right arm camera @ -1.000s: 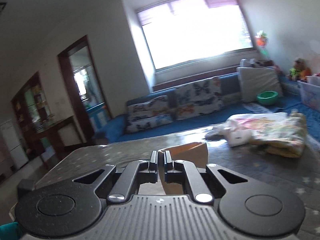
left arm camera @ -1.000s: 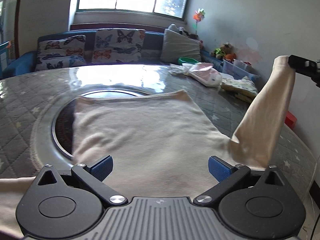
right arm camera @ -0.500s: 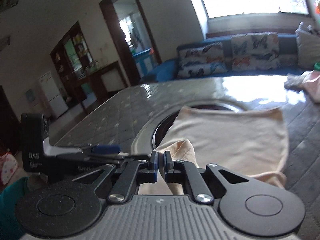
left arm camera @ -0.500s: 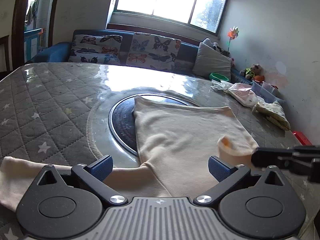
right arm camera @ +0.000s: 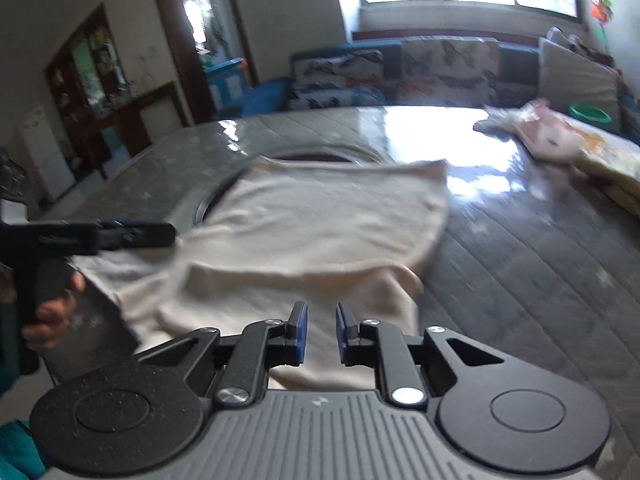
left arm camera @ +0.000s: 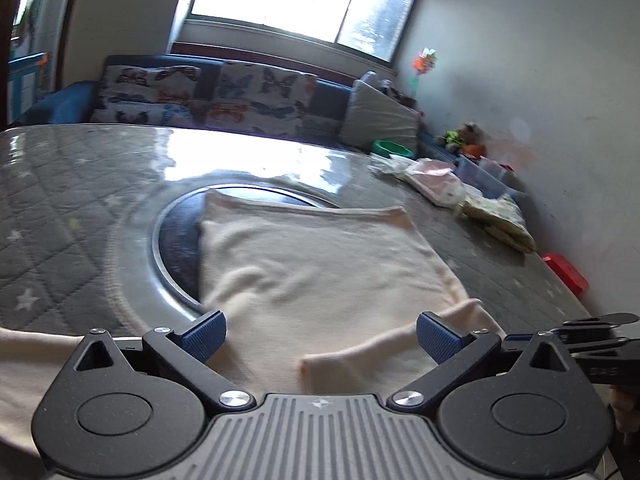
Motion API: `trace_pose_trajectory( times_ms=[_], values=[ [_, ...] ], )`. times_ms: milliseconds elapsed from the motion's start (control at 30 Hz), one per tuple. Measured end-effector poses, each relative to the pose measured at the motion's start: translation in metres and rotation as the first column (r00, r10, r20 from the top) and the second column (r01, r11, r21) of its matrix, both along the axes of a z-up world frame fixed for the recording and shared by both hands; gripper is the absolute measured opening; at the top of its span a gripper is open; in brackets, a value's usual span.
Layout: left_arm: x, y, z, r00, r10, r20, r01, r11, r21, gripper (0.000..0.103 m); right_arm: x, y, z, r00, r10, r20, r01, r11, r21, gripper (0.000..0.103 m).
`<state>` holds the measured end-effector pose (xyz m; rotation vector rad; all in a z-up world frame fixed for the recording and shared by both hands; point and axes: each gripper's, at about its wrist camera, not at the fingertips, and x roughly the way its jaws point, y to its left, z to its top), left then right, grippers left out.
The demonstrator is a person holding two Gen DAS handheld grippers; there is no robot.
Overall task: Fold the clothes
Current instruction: 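Lay the sleeve across the sweatshirt body and open the right gripper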
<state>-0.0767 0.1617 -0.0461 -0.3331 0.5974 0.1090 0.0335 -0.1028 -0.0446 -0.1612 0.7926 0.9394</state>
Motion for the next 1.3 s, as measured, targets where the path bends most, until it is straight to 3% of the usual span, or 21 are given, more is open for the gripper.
trace_pose_trajectory(
  times_ms=[133,267,433,667,867,1033,1300],
  values=[
    [0.012,-0.017,-0.005,0.999,-0.044,-0.022,0.045,0.999,0.028,0.103,0.006,-0.019,-0.017,0.999,-0.033,-0.039,0.030,0.998,-0.054,0.015],
    [0.020,-0.023,-0.010,0.997,-0.057,-0.041,0.059,0.998,0.030,0.102,0.012,-0.025,-0.008,0.999,-0.046,-0.005,0.046,0.999,-0.020,0.015],
    [0.024,-0.033,-0.013,0.995,-0.082,-0.051,0.084,0.996,0.034,0.103,0.032,-0.005,0.000,0.999,-0.048,0.026,0.046,0.998,0.053,0.015],
    [0.027,-0.040,-0.021,0.989,-0.121,-0.087,0.126,0.990,0.055,0.103,0.056,0.013,-0.028,0.998,-0.063,0.005,0.063,0.997,0.034,0.012],
    [0.026,-0.034,-0.019,0.992,-0.106,-0.076,0.109,0.993,0.041,0.103,0.048,-0.007,-0.013,0.996,-0.085,0.020,0.084,0.994,0.065,0.013],
    [0.029,-0.034,-0.025,0.990,-0.099,-0.097,0.104,0.994,0.045,0.102,0.036,-0.011,-0.031,0.997,-0.072,0.019,0.073,0.997,-0.022,0.013],
    [0.015,-0.021,-0.019,0.997,-0.045,-0.065,0.048,0.998,0.049,0.103,0.020,-0.015,-0.023,0.998,-0.053,0.038,0.053,0.999,-0.004,0.018]
  ],
)
